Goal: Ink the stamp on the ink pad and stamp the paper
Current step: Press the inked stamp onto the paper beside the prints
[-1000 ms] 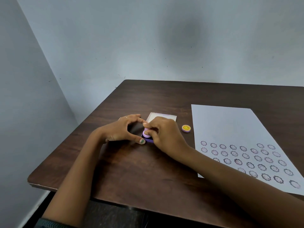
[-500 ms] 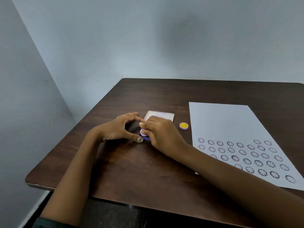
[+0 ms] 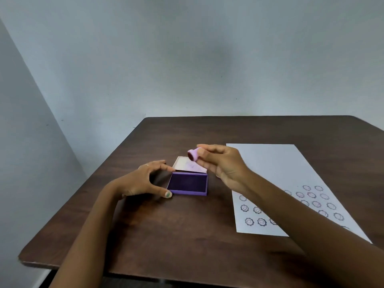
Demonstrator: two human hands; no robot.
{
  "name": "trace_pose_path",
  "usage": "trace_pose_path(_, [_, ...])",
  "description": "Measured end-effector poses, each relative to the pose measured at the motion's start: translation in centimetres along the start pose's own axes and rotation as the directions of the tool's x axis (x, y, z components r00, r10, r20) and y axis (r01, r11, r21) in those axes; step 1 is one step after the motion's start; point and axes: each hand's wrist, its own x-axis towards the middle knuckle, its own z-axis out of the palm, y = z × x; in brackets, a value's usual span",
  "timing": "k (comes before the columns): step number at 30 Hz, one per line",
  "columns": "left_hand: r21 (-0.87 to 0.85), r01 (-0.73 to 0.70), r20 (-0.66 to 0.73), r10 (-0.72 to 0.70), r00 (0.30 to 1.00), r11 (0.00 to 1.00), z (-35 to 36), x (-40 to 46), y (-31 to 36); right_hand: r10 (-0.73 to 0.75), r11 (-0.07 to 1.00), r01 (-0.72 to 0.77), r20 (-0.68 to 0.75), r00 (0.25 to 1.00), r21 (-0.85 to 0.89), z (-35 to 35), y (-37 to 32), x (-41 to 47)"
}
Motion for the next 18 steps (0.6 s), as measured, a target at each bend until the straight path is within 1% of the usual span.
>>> trace_pose_path(1, [-0.006, 0.006, 0.004, -0.006, 1.000, 1.000, 0.0, 0.0, 0.0, 0.074, 0.985, -0.081, 0.047, 0.996, 0.152, -0.7, -0.6, -0.2])
trace_pose_path(2, [-0.018, 0.011, 0.007, -0.011, 1.000, 1.000, 0.0, 0.1, 0.0, 0.116, 0.958, -0.137, 0.100, 0.988, 0.251, -1.4, -1.3, -0.6])
trace_pose_path(4, [-0.042, 0.024, 0.007, -0.024, 1.000, 0.999, 0.0, 0.1, 0.0, 0.125, 0.914, -0.179, 0.167, 0.978, 0.363, -2.6, -2.3, -1.3])
trace_pose_path(6, [-0.077, 0.026, -0.012, -0.027, 1.000, 0.997, 0.0, 0.0, -0.1, 0.107, 0.887, -0.175, 0.178, 0.978, 0.426, -3.5, -3.0, -2.1])
trace_pose_path(10, [-0.178, 0.005, -0.115, -0.026, 0.993, 0.984, 0.0, -0.2, 0.4, 0.080, 0.872, -0.148, 0.163, 0.983, 0.467, -4.7, -4.1, -3.2])
trace_pose_path(13, [-0.229, -0.054, -0.278, -0.012, 0.960, 0.972, 0.4, 0.0, 1.4, 0.061, 0.878, -0.124, 0.149, 0.987, 0.462, -5.8, -4.9, -3.8])
trace_pose_path(15, [-0.226, -0.119, -0.384, 0.024, 0.923, 0.967, 0.8, 0.3, 2.9, 0.045, 0.885, -0.104, 0.138, 0.989, 0.453, -7.0, -5.4, -4.1])
trace_pose_path(16, [-0.213, -0.144, -0.412, 0.045, 0.910, 0.966, 1.1, 0.5, 3.9, 0.035, 0.892, -0.088, 0.127, 0.991, 0.444, -7.7, -5.7, -4.3])
trace_pose_path(18, [-0.173, -0.191, -0.407, 0.106, 0.907, 0.966, 1.9, 1.2, 6.3, 0.008, 0.912, -0.046, 0.094, 0.996, 0.408, -9.4, -6.2, -4.4])
